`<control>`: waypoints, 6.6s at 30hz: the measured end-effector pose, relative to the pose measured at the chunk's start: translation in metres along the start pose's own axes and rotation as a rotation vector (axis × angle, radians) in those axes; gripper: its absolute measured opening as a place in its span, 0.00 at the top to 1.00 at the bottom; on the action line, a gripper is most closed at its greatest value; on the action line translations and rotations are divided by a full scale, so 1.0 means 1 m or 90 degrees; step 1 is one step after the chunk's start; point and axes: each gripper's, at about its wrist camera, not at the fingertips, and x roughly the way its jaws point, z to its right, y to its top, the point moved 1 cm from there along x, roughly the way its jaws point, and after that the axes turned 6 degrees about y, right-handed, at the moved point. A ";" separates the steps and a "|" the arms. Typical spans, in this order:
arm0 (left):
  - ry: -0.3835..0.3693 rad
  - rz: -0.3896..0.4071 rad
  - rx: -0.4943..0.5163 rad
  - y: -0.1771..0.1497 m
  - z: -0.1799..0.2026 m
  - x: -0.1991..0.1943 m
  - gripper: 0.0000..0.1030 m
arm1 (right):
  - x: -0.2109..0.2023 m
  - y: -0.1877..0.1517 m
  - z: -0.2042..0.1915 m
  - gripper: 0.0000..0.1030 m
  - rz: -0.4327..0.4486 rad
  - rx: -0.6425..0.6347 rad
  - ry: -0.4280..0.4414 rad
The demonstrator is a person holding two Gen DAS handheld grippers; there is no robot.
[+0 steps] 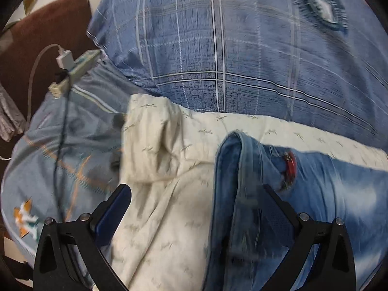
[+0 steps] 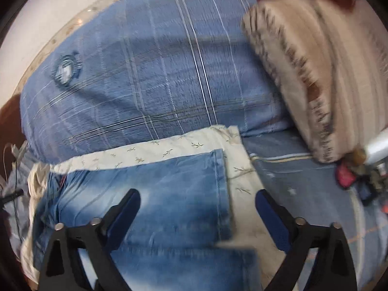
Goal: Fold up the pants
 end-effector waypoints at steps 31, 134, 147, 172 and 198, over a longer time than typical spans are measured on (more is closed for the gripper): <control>-0.168 0.021 0.016 0.030 0.060 0.003 0.80 | 0.059 0.058 -0.007 0.80 0.015 -0.036 0.001; -0.253 0.043 0.138 -0.265 0.047 -0.116 0.42 | 0.135 -0.171 -0.271 0.79 -0.209 -0.492 0.171; -0.234 0.012 0.116 -0.254 0.045 -0.117 0.42 | 0.166 -0.135 -0.261 0.94 -0.192 -0.363 0.087; -0.064 -0.002 0.120 -0.241 0.025 -0.133 0.32 | -0.044 -0.193 0.069 0.93 -0.071 0.076 0.026; -0.243 0.029 0.313 -0.195 0.303 -0.153 0.28 | -0.043 -0.188 0.150 0.30 -0.003 0.233 0.238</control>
